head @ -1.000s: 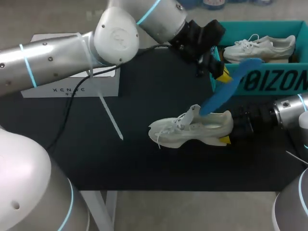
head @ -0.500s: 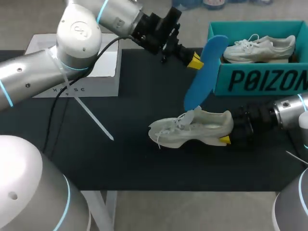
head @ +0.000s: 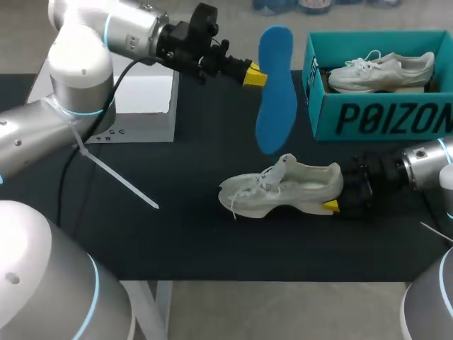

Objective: Take the shoe out of the shoebox, open the shoe tongue, remove and reinsert the insole, then place the shoe into the shoebox

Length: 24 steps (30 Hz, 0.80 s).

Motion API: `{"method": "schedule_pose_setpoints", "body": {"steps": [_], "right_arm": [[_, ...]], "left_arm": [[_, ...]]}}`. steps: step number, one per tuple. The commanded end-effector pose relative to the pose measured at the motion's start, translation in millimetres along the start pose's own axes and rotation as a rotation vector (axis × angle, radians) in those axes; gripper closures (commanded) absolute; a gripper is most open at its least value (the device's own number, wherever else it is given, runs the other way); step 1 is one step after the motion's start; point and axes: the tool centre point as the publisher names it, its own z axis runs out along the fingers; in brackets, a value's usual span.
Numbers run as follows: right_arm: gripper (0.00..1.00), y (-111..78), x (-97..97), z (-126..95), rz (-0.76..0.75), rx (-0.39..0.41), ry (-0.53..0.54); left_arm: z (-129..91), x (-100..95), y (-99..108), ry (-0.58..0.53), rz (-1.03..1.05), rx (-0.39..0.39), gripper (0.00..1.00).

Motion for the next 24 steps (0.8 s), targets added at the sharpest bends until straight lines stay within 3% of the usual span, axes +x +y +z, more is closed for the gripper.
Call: {"method": "schedule_pose_setpoints", "body": {"steps": [1,13,14,15,16,24], "right_arm": [[1.0,-1.3,0.0,2.2,0.001,0.003,-0.003],[1.0,-1.3,0.0,2.2,0.001,0.003,-0.003],[0.91,-1.3,0.0,2.2,0.001,0.003,-0.003],[0.42,-1.3,0.0,2.2,0.001,0.003,-0.003],[0.0,-1.3,0.0,2.2,0.001,0.003,-0.003],[0.0,-1.3,0.0,2.2,0.001,0.003,-0.003]], "left_arm": [[-12.0,3.1,6.1,0.002,0.001,0.057,1.0],[-12.3,0.6,4.4,0.029,0.004,0.023,1.0],[-12.3,0.6,4.4,0.029,0.004,0.023,1.0],[-12.3,0.6,4.4,0.029,0.004,0.023,1.0],[-12.3,0.6,4.4,0.029,0.004,0.023,1.0],[-12.3,0.6,4.4,0.029,0.004,0.023,1.0]]}}
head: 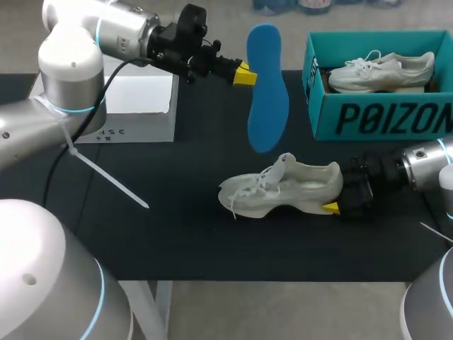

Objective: Take the shoe out of the shoebox, open the shoe tongue, remove and reinsert the insole, then place the shoe into the shoebox

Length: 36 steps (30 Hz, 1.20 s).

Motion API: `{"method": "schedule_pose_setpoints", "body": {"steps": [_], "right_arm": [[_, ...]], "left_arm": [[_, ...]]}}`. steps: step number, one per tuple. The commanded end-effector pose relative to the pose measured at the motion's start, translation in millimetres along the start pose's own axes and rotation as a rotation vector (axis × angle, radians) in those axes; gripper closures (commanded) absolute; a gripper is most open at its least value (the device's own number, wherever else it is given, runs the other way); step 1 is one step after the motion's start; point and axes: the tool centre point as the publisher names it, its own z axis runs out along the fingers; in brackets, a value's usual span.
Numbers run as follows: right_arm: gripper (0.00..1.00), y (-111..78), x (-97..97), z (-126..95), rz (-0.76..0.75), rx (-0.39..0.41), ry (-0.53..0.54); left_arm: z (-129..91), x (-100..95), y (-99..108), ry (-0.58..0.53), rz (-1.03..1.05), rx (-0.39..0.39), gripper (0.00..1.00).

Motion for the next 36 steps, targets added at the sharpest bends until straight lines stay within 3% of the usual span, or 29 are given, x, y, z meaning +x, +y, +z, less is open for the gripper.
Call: {"method": "schedule_pose_setpoints", "body": {"steps": [1,12,18,28,36], "right_arm": [[0.0,-0.2,0.1,2,0.001,0.002,-0.002],[0.0,-7.7,4.8,-48,-0.005,0.04,-0.087],[0.0,1.1,7.3,-74,-0.024,0.106,-0.103],[0.0,34.0,10.9,-109,-0.05,0.396,-0.126],[0.0,52.0,18.2,-121,-0.051,0.599,-0.127]], "left_arm": [[1,-0.6,0,0.0,0.001,0.001,1.0],[1,-0.6,0,0.0,0.001,0.001,1.0],[1,-0.6,0,0.0,0.001,0.001,1.0],[1,-0.6,0,0.0,0.001,0.001,1.0],[1,-0.6,0,0.0,0.001,0.001,1.0]]}}
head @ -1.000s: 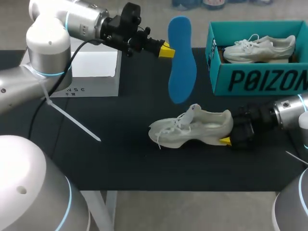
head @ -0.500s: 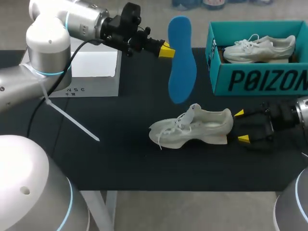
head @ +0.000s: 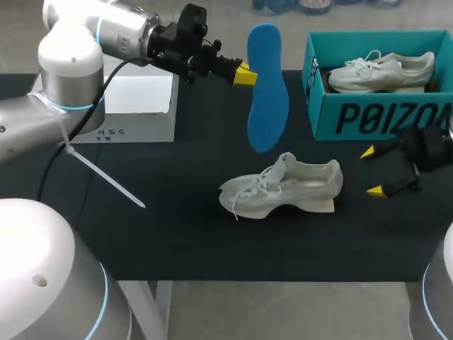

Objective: Take the shoe out of the shoebox, open the shoe tongue, remove and reinsert the insole, then place the shoe into the shoebox

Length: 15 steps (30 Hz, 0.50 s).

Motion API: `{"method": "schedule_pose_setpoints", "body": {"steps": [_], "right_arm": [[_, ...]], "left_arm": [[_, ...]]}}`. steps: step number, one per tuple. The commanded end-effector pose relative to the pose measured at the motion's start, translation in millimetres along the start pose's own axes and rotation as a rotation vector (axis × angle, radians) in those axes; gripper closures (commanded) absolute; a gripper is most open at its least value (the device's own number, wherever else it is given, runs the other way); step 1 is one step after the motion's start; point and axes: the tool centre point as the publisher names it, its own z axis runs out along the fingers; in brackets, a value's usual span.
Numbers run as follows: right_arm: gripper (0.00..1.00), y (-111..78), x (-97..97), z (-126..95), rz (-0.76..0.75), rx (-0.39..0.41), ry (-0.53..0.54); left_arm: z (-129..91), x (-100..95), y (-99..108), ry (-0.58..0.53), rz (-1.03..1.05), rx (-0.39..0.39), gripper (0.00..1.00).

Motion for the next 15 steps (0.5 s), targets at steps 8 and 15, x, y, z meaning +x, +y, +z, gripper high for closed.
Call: {"method": "schedule_pose_setpoints", "body": {"steps": [8,15], "right_arm": [[0.0,28.1,5.0,-27,-0.017,0.339,0.005],[0.0,36.0,-0.4,-29,-0.034,0.398,0.022]], "left_arm": [[1,0.0,1,-0.001,0.001,0.002,1.0],[1,0.0,1,-0.001,0.001,0.002,1.0]]}}
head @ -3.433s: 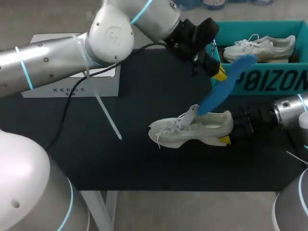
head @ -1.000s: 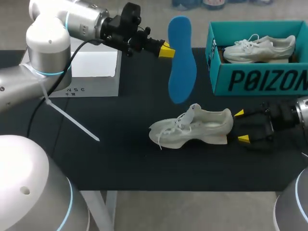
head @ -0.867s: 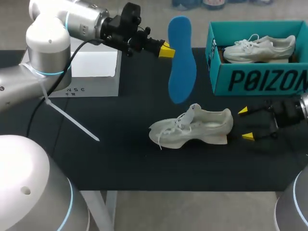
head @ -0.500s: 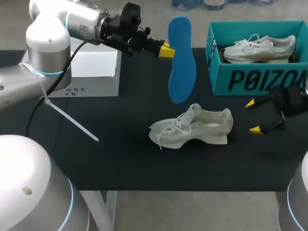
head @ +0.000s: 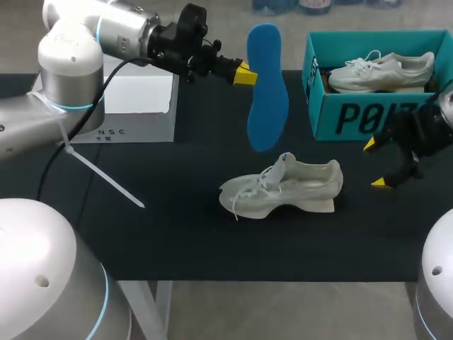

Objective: Take the shoe out of the shoebox, open the shoe tongue, remove and reinsert the insole, then place the shoe into the shoebox

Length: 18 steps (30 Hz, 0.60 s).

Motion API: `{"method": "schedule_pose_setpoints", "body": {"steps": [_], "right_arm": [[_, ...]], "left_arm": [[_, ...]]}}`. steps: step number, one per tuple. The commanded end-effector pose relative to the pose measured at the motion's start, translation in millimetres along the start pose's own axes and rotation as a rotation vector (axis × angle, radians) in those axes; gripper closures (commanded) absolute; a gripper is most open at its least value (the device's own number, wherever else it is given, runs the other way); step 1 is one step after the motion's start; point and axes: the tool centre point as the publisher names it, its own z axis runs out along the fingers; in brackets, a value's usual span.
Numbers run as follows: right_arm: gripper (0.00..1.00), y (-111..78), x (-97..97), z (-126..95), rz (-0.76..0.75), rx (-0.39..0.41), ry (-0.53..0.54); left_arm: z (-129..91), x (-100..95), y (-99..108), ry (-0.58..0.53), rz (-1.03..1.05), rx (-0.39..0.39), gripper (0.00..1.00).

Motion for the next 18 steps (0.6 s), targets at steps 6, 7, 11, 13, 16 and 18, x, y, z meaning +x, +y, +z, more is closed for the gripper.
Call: {"method": "schedule_pose_setpoints", "body": {"steps": [6,7,11,13,16,18], "right_arm": [[0.0,15.5,-11.1,-7,-0.02,0.175,0.011],[0.0,17.1,-12.3,-7,-0.022,0.174,0.011],[0.0,21.5,-15.7,-9,-0.033,0.194,0.015],[0.0,22.3,-16.6,-10,-0.034,0.207,0.015],[0.0,23.1,-18.0,-11,-0.035,0.215,0.02],[0.0,24.9,-19.2,-12,-0.038,0.225,0.023]], "left_arm": [[1,0.0,1,-0.001,0.001,0.002,1.0],[1,0.0,1,-0.001,0.001,0.002,1.0],[1,0.0,1,-0.001,0.001,0.002,1.0],[1,0.0,1,-0.001,0.001,0.002,1.0],[1,0.0,1,-0.001,0.001,0.002,1.0],[1,0.0,1,-0.001,0.001,0.002,1.0]]}}
